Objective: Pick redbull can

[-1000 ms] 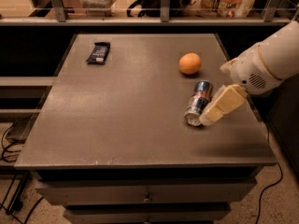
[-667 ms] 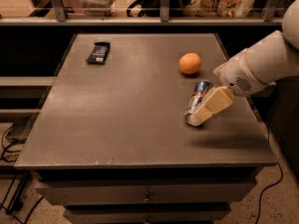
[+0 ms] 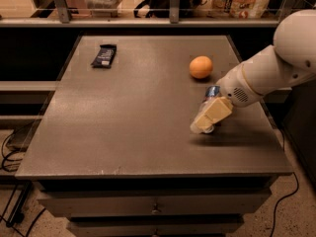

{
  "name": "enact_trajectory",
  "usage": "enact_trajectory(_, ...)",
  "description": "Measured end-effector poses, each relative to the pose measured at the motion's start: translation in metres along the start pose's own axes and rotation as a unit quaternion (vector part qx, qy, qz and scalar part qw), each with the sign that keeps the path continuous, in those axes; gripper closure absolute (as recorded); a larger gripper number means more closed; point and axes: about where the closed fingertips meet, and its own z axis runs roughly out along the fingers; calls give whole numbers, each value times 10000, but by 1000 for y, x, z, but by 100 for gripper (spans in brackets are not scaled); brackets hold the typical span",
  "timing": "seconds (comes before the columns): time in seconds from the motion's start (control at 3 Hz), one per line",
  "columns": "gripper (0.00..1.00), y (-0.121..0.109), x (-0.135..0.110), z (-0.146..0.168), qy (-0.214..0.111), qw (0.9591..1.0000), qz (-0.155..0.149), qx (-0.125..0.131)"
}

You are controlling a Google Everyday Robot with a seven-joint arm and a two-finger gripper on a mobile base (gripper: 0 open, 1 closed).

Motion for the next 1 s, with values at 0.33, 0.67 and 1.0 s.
enact_trajectory(0.33,18,-2,3,12,51,10000,26,-81)
enact_trajectory(0.67,41,-4,1,9,90,9999,-9,-43)
enact_trajectory(1.0,65,-8,-17,-17,30,9996,-215,189)
